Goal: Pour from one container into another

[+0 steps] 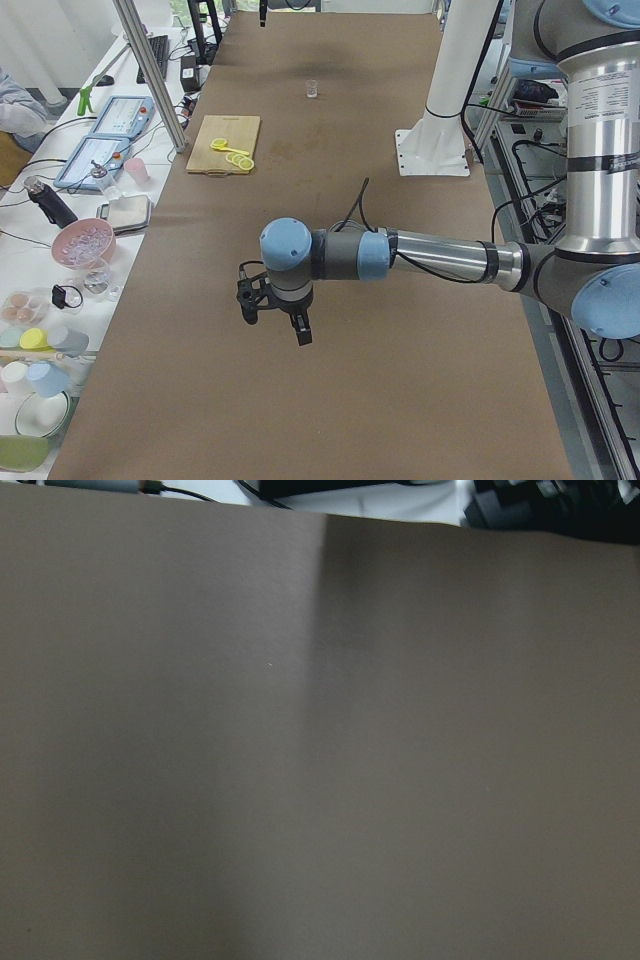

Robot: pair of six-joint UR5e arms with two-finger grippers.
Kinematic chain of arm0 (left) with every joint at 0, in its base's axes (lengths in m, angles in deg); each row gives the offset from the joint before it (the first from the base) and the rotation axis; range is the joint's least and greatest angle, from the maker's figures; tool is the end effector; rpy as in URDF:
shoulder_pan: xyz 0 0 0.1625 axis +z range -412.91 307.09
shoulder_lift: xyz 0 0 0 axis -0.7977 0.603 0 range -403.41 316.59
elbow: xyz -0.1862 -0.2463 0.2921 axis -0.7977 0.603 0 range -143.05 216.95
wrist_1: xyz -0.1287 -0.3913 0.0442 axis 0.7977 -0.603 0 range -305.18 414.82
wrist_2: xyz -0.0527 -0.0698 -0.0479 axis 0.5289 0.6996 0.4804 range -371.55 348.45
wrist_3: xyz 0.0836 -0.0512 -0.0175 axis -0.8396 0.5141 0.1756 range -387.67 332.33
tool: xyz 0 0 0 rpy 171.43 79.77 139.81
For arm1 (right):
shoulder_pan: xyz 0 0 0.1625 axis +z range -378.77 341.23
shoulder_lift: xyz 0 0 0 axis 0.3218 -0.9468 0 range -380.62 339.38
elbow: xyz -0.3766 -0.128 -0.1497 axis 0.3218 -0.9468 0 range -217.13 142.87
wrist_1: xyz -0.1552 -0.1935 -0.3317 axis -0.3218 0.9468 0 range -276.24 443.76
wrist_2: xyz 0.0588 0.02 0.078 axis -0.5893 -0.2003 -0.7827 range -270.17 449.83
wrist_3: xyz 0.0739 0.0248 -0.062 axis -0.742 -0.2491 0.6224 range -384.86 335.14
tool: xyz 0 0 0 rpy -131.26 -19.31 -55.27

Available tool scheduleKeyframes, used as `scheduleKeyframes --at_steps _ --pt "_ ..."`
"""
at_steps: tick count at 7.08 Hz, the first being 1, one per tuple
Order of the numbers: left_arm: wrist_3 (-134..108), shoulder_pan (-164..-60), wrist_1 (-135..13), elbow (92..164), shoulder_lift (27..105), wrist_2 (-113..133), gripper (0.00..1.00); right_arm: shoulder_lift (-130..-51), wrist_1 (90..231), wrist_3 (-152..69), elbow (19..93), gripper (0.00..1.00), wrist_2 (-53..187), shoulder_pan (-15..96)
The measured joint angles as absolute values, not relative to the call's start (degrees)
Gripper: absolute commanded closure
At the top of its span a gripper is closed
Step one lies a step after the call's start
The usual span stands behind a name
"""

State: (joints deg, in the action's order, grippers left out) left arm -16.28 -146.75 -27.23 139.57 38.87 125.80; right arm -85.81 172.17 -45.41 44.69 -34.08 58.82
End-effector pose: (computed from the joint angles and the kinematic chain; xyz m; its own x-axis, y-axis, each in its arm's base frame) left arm -0.0887 -0.4248 0.6228 0.6469 -0.2793 -0.7095 0.1984 0.9601 -0.1970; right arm -0.0691 -0.6756 0.4834 0.7955 -0.0007 0.6059 -0.0803 0.9910 0.1066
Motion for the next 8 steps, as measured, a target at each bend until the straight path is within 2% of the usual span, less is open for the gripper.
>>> scheduleKeyframes --at_steps 2,4,8 --pt "-20.9 -149.6 -27.8 139.1 36.2 125.1 0.01 -90.7 177.1 -45.5 49.2 0.00 -36.3 60.6" --pt "-21.5 -149.9 -28.4 137.8 37.6 122.2 0.01 -97.1 177.4 -43.1 53.3 0.00 -41.4 64.7" --pt "-21.6 -149.9 -28.9 138.1 38.0 121.7 0.01 -106.3 175.4 -34.8 56.4 0.00 -43.7 68.1"
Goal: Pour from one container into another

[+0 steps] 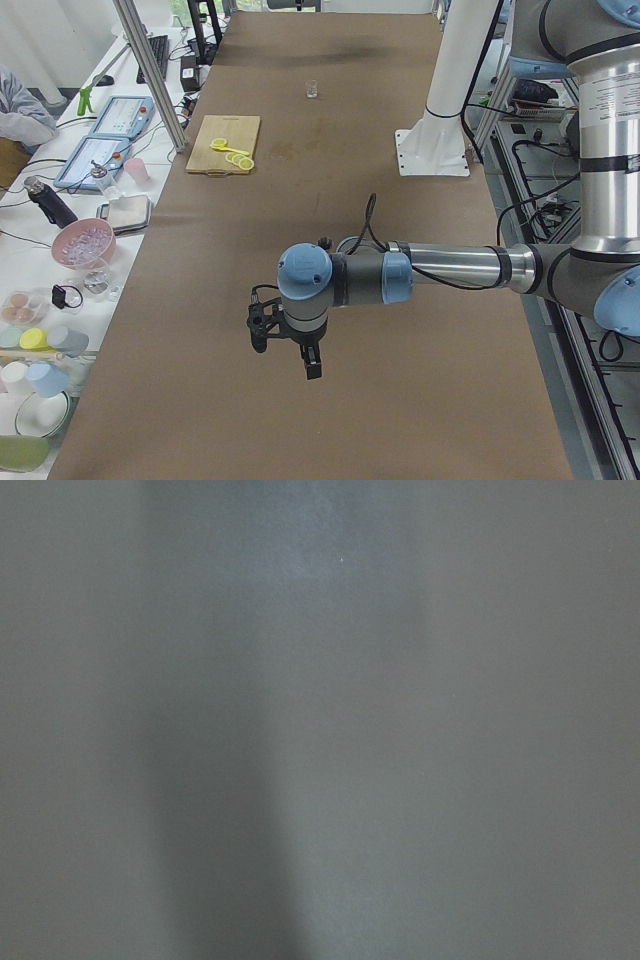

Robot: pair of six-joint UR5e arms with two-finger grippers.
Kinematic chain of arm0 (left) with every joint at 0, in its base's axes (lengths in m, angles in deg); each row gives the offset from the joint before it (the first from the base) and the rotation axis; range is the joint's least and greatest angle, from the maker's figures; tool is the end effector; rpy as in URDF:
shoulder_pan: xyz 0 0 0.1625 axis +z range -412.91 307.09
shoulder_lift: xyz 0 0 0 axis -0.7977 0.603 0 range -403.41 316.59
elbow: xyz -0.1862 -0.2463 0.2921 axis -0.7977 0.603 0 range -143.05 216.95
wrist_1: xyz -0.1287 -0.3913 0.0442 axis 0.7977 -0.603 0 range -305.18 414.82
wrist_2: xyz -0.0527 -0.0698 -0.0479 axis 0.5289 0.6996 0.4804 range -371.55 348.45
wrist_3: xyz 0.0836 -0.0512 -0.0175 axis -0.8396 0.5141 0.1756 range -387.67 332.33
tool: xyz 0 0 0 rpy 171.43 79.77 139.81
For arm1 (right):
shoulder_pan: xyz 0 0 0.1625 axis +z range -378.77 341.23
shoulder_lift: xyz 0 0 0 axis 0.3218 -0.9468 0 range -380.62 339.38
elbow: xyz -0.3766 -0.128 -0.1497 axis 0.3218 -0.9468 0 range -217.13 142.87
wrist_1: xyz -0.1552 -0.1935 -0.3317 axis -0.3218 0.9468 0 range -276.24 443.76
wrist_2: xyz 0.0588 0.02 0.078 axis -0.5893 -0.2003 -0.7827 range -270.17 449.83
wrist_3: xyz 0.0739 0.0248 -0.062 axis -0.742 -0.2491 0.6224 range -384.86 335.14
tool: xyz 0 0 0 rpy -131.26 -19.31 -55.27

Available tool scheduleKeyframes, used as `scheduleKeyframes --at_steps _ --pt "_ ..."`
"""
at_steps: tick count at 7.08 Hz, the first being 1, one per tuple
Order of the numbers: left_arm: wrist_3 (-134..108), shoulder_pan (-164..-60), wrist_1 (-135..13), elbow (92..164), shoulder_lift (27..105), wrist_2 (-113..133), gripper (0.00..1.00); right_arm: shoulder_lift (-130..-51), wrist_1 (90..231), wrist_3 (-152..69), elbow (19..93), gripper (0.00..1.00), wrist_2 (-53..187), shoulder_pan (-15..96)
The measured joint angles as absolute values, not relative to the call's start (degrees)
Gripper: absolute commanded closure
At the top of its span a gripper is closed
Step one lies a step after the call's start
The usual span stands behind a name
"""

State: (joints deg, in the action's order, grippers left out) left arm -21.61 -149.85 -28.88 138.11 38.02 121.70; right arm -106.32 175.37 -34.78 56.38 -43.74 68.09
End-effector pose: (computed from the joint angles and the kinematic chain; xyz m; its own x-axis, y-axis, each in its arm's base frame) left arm -0.1157 -0.4124 0.6438 0.7010 -0.2357 -0.6731 0.1956 0.9712 -0.1363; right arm 0.0356 -0.5301 0.5940 0.7180 0.0588 0.6935 -0.0704 0.9975 -0.0118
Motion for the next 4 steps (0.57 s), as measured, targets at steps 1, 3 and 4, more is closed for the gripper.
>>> scheduleKeyframes --at_steps 1,3,4 --pt "-21.6 -149.9 -28.9 138.1 38.0 121.7 0.01 -109.3 172.5 -34.6 57.7 0.00 -43.8 68.5" --pt "-21.6 -149.9 -28.8 138.0 38.0 121.7 0.01 -114.8 165.2 -34.5 59.1 0.00 -43.5 68.6" --pt "-21.6 -149.9 -28.8 138.0 38.0 121.7 0.01 -115.5 163.9 -34.5 59.2 0.00 -43.1 68.6"
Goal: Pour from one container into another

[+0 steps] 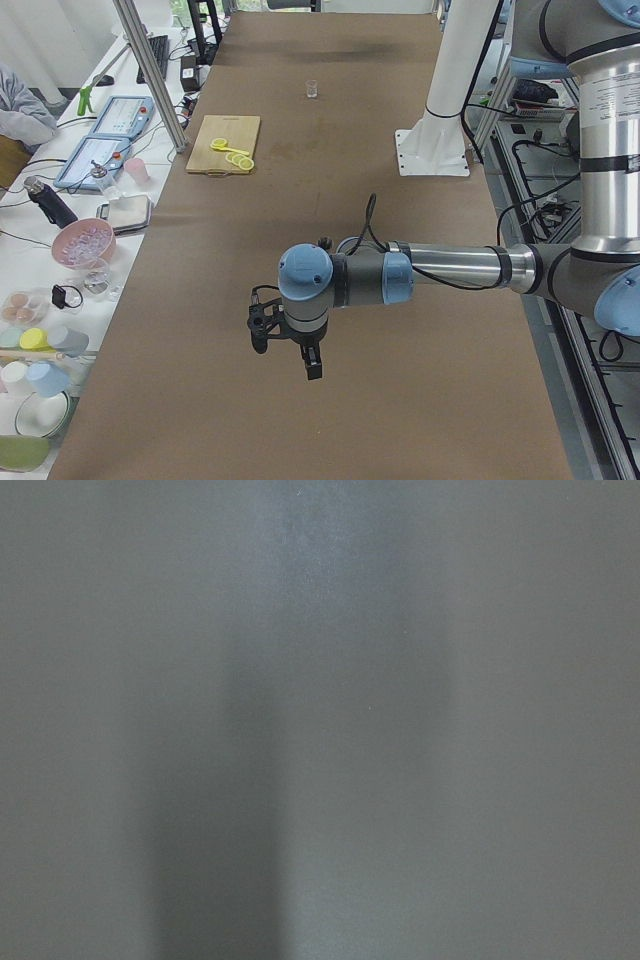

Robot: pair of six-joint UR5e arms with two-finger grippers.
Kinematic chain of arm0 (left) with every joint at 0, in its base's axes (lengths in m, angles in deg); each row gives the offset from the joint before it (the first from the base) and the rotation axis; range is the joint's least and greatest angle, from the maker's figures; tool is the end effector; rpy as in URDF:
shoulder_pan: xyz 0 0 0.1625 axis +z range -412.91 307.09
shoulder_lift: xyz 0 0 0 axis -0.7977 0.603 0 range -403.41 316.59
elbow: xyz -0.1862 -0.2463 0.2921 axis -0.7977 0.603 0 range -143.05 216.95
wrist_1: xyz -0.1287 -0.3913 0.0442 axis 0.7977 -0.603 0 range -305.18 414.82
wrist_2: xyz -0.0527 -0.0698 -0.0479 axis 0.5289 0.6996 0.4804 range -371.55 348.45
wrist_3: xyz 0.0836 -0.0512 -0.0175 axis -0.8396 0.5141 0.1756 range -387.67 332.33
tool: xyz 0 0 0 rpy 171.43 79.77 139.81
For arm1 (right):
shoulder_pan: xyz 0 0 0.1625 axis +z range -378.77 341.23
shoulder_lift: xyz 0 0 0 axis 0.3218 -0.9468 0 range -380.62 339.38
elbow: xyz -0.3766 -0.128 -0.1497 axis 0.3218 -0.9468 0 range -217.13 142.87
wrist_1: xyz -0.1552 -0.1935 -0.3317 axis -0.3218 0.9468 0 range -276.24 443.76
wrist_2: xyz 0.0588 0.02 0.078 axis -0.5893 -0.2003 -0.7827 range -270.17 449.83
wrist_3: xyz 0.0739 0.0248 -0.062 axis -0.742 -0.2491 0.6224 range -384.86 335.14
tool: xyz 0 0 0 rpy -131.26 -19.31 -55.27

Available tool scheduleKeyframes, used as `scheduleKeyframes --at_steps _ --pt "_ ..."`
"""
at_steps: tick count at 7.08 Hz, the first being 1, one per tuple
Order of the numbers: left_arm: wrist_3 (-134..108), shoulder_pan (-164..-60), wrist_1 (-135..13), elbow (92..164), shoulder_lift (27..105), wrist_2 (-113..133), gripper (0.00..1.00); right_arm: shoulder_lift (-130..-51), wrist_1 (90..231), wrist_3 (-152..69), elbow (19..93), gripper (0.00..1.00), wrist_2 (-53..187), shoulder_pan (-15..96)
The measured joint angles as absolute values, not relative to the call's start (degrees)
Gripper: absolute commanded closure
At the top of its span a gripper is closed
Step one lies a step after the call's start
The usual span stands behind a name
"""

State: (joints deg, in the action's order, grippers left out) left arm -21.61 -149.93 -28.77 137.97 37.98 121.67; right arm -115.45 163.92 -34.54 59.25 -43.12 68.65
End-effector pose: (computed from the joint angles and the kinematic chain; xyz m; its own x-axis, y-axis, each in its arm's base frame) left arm -0.1163 -0.4116 0.6455 0.7006 -0.2400 -0.6720 0.1969 0.9702 -0.1413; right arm 0.0443 -0.4709 0.6272 0.7223 -0.0002 0.6916 -0.0785 0.9935 0.0823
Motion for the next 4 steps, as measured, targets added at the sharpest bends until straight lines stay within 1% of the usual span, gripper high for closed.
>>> scheduleKeyframes --at_steps 1,2,4 --pt "-21.6 -149.9 -28.8 138.0 38.0 121.7 0.01 -115.0 164.8 -34.7 59.3 0.00 -42.8 68.6" --pt "-21.6 -149.9 -28.8 138.0 38.0 121.7 0.01 -112.9 168.9 -35.1 59.5 0.00 -42.7 68.5" --pt "-21.6 -149.9 -28.8 137.9 38.0 121.7 0.01 -107.2 181.3 -35.4 60.2 0.00 -41.9 68.6"
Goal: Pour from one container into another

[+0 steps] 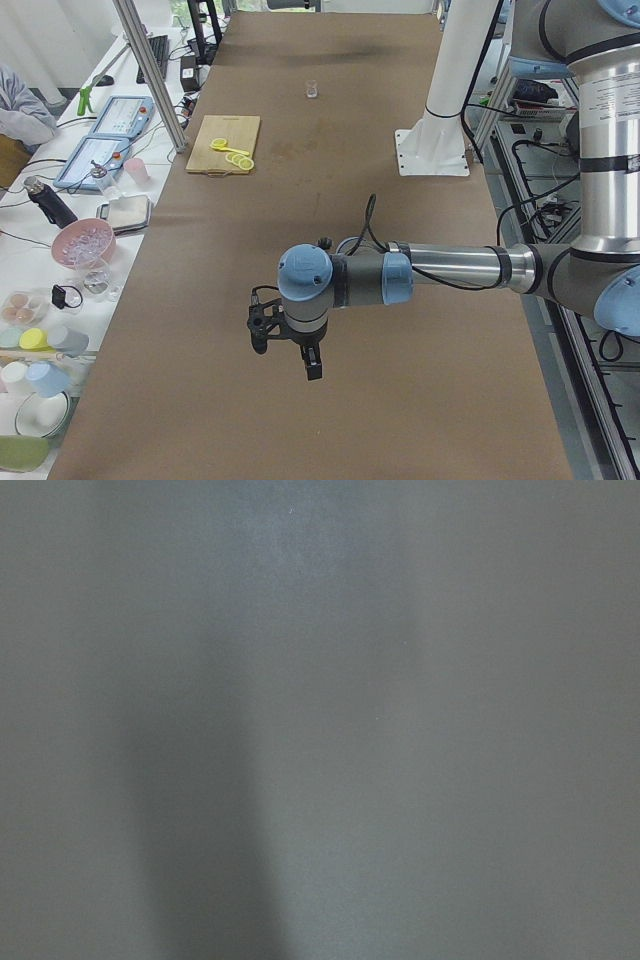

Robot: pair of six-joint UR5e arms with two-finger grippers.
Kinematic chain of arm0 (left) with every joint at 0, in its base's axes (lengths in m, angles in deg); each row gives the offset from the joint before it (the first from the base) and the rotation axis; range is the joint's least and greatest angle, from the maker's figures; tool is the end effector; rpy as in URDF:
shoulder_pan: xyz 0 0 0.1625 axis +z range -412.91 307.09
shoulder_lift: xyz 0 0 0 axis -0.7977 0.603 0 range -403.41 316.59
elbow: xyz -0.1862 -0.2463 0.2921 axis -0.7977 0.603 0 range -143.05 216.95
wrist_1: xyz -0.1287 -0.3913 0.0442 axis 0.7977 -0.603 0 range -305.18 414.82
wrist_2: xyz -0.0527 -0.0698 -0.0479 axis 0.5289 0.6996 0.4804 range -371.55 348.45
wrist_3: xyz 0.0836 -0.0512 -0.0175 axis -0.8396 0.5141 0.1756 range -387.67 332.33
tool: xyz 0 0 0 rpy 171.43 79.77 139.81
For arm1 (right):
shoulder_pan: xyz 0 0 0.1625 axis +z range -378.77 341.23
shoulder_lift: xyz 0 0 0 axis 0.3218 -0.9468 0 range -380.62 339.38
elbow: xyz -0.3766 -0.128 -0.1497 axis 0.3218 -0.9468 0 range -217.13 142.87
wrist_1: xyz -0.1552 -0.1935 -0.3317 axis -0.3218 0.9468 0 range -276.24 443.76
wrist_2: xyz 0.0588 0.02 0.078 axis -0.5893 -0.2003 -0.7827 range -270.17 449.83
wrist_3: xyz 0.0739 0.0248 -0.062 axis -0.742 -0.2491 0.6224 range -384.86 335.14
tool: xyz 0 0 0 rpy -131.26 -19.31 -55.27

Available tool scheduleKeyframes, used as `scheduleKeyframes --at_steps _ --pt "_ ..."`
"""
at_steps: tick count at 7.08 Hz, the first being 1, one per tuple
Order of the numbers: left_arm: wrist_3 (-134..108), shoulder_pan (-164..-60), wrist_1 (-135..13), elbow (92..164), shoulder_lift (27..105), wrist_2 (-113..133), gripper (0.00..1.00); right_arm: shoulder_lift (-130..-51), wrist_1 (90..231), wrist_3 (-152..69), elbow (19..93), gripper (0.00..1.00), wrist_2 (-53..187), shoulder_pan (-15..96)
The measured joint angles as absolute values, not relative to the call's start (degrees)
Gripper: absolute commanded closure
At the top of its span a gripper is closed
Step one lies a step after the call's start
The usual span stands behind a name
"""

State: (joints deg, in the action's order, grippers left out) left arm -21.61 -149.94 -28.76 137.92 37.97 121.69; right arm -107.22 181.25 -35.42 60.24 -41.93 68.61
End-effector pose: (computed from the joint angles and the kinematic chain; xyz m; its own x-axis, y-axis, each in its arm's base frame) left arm -0.1163 -0.4114 0.6460 0.7002 -0.2410 -0.6720 0.1970 0.9700 -0.1425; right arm 0.0434 -0.5168 0.5819 0.7392 0.1120 0.6641 -0.0915 0.9936 -0.0657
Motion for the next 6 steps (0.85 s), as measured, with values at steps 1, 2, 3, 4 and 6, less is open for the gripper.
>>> scheduleKeyframes --at_steps 1,2,3,4,6 --pt "-21.6 -149.9 -28.8 137.9 38.0 121.7 0.01 -106.5 183.7 -35.4 60.7 0.00 -41.6 68.6" --pt "-21.6 -149.9 -28.8 137.9 38.0 121.7 0.01 -106.7 184.5 -35.2 60.9 0.00 -41.6 68.7" --pt "-21.6 -149.9 -28.8 137.8 38.0 121.7 0.01 -107.9 183.9 -34.9 61.1 0.00 -41.6 68.7" --pt "-21.6 -149.9 -28.8 137.7 38.0 121.5 0.01 -109.6 182.1 -34.8 61.4 0.00 -41.5 68.7" --pt "-21.6 -150.0 -28.9 137.6 38.0 121.2 0.01 -110.9 180.0 -35.2 61.7 0.00 -41.5 68.7"
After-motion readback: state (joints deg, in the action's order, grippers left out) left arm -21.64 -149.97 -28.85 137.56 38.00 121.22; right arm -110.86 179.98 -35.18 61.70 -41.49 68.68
